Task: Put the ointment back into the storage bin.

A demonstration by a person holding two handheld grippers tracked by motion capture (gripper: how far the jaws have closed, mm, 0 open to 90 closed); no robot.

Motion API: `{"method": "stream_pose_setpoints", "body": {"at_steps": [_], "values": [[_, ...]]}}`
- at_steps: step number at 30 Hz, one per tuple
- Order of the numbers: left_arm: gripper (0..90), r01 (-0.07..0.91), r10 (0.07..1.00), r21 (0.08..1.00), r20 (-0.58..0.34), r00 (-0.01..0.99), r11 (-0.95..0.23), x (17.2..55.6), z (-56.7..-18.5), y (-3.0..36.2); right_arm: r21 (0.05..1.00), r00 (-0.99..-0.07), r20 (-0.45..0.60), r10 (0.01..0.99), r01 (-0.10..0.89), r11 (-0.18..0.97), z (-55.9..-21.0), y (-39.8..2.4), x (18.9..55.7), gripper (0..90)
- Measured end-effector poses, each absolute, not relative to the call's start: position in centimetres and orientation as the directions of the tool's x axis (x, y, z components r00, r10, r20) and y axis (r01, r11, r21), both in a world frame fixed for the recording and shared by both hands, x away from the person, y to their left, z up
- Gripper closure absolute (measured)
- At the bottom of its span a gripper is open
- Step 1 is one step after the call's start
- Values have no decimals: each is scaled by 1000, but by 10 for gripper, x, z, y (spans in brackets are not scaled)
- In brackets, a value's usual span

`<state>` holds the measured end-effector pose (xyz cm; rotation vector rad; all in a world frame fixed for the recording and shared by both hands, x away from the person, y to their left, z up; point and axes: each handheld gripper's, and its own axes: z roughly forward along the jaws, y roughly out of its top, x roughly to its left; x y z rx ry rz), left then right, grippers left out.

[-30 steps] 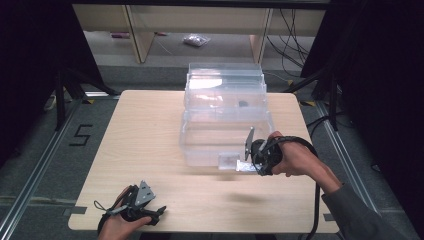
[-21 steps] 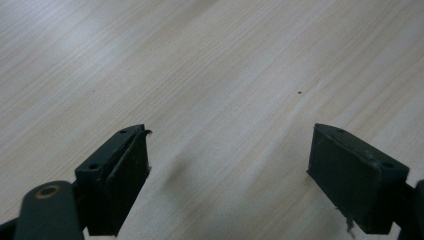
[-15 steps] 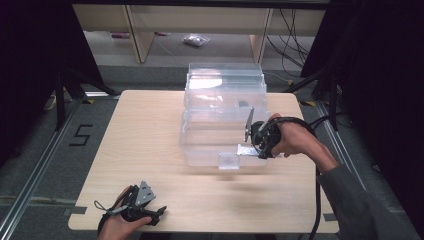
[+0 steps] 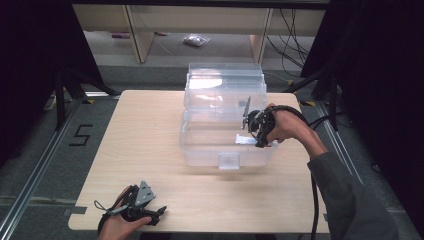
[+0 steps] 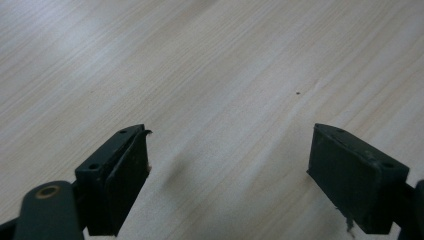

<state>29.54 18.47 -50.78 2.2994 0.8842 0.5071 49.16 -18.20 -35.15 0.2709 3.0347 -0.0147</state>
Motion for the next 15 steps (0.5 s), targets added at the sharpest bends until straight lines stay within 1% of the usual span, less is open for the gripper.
{"method": "stream_pose_setpoints", "body": {"at_steps": [2, 3, 4, 5, 6, 7, 9, 10, 11, 12, 13, 14, 15], "values": [[160, 463, 704, 669, 130, 698, -582, 295, -508, 184, -1, -978, -96, 183, 184, 983, -354, -182, 495, 707], [160, 461, 703, 669, 130, 699, -583, 295, -508, 184, 7, -983, -95, 158, 158, 987, -356, -182, 498, 707], [159, 460, 702, 669, 130, 700, -583, 295, -508, 184, -1, -984, -89, 155, 155, 988, -358, -181, 499, 707], [159, 460, 702, 669, 131, 700, -583, 295, -508, 184, -20, -979, -90, 183, 185, 982, -359, -181, 499, 707], [160, 460, 701, 667, 133, 701, -587, 295, -508, 185, -3, -985, -89, 147, 148, 989, -362, -182, 502, 707], [160, 461, 704, 670, 130, 698, -582, 295, -508, 184, -4, -983, -93, 160, 161, 987, -362, -181, 502, 707], [159, 463, 700, 663, 131, 702, -589, 296, -508, 185, 2, -985, -85, 147, 147, 989, -365, -181, 504, 707], [159, 460, 702, 668, 132, 700, -584, 296, -509, 184, -17, -979, -81, 186, 188, 982, -365, -181, 503, 707], [160, 461, 703, 669, 132, 699, -584, 295, -508, 184, -1, -983, -87, 159, 159, 987, -366, -181, 505, 707], [160, 459, 702, 669, 132, 700, -584, 295, -508, 184, -18, -979, -81, 190, 192, 981, -367, -181, 504, 707], [159, 459, 702, 669, 133, 700, -584, 295, -508, 184, -8, -984, -85, 155, 157, 988, -368, -182, 507, 707], [160, 459, 702, 669, 133, 700, -585, 295, -508, 184, -15, -978, -78, 192, 193, 981, -369, -182, 506, 707], [159, 460, 703, 669, 132, 699, -584, 295, -508, 184, -19, -980, -74, 186, 188, 982, -370, -183, 507, 707]]}}
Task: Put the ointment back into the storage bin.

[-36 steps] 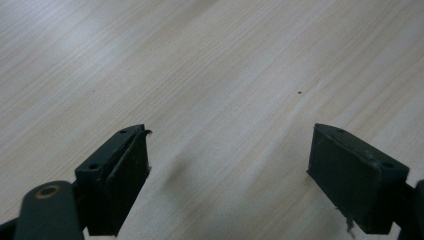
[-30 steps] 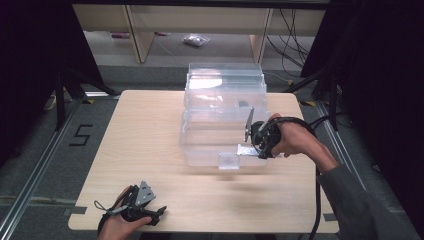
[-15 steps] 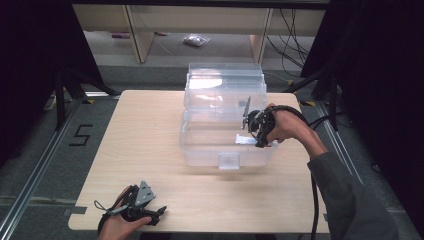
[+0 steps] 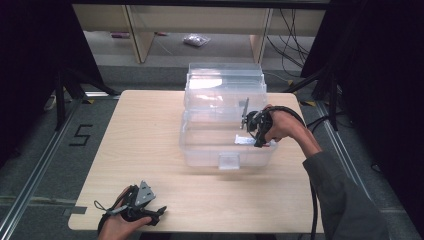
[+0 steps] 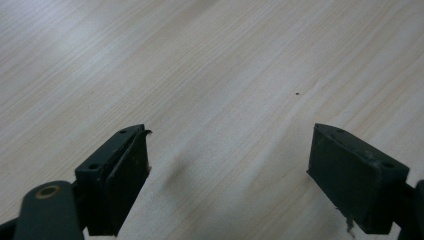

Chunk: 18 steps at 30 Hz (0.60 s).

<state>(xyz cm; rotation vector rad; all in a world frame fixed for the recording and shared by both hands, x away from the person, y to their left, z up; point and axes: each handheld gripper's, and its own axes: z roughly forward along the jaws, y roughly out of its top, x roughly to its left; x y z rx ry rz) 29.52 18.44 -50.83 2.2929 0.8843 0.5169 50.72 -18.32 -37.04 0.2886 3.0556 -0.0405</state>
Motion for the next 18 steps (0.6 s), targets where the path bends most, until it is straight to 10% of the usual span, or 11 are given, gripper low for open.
{"method": "stream_pose_setpoints", "body": {"at_steps": [18], "values": [[159, 461, 704, 669, 133, 698, -583, 295, -508, 184, 5, -986, -53, 158, 158, 987, -392, -188, 513, 706]]}}
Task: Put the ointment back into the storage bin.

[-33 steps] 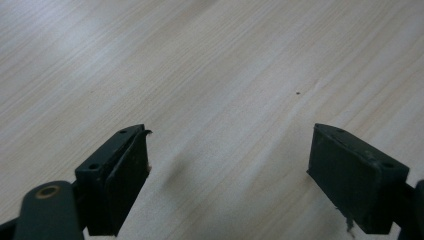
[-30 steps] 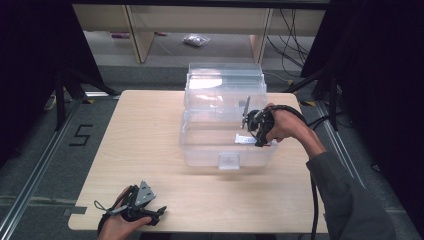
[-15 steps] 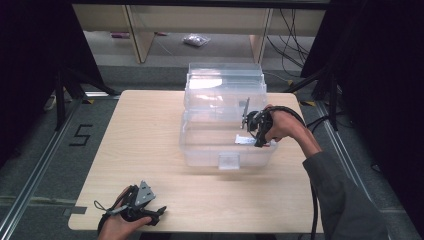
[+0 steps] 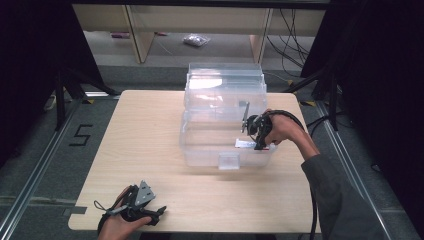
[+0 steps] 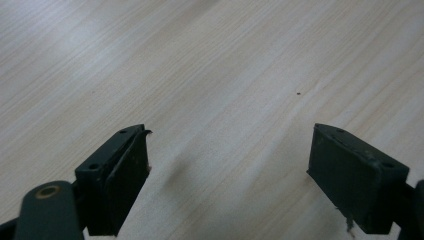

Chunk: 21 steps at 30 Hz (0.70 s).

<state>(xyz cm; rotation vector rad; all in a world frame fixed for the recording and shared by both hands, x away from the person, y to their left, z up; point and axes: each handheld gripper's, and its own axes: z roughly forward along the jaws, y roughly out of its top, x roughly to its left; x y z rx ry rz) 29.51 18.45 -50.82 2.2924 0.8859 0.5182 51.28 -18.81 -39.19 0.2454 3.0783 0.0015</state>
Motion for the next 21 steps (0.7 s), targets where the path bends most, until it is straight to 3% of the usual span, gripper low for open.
{"method": "stream_pose_setpoints", "body": {"at_steps": [9, 11, 12, 13, 15, 19, 21], "values": [[160, 461, 704, 670, 132, 698, -582, 295, -508, 185, 8, -986, -30, 162, 162, 987, -401, -191, 515, 704], [159, 460, 703, 670, 133, 698, -583, 295, -508, 185, 4, -978, -26, 206, 206, 979, -400, -191, 513, 703], [159, 459, 702, 668, 135, 699, -585, 295, -508, 185, 13, -985, -28, 170, 169, 985, -401, -191, 515, 702], [159, 458, 702, 668, 136, 699, -586, 295, -508, 185, 8, -979, -24, 202, 202, 979, -401, -192, 514, 700], [159, 459, 703, 670, 134, 698, -583, 295, -508, 185, 20, -984, -29, 176, 175, 984, -402, -193, 516, 726], [159, 457, 702, 670, 136, 699, -585, 295, -508, 185, 9, -976, -28, 214, 214, 977, -399, -194, 513, 737], [160, 458, 702, 668, 137, 699, -586, 295, -507, 185, 41, -984, -22, 179, 178, 983, -397, -195, 516, 737]]}}
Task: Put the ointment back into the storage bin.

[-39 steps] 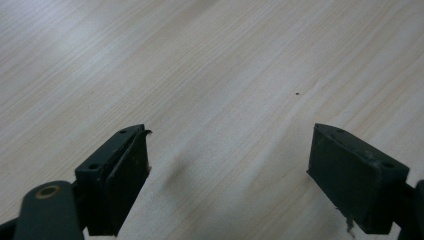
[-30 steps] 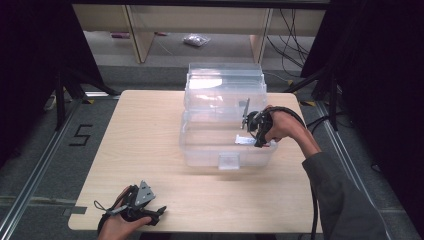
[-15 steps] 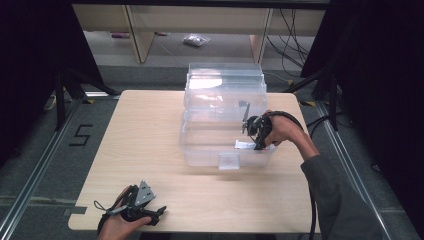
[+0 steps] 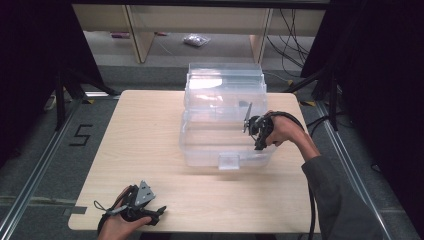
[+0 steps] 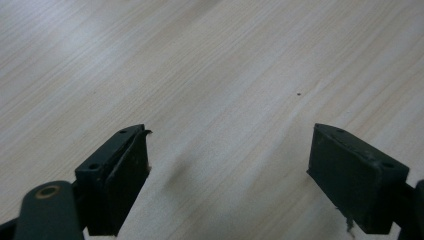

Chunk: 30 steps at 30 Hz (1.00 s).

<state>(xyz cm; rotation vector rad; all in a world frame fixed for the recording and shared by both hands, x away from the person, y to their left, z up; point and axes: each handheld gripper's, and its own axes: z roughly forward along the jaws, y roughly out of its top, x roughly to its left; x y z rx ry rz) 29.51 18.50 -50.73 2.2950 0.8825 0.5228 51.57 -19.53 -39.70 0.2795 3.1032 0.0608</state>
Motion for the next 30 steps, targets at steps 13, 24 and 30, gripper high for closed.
{"method": "stream_pose_setpoints", "body": {"at_steps": [13, 24, 30], "values": [[159, 461, 703, 670, 130, 699, -582, 295, -508, 185, 67, -972, -40, 230, 227, 972, -389, -199, 515, 699], [159, 468, 709, 667, 131, 693, -580, 296, -509, 185, 125, -959, -73, 274, 264, 956, -380, -204, 514, 624], [159, 464, 707, 666, 136, 694, -584, 296, -509, 185, 163, -940, -85, 330, 314, 935, -372, -211, 513, 584]]}}
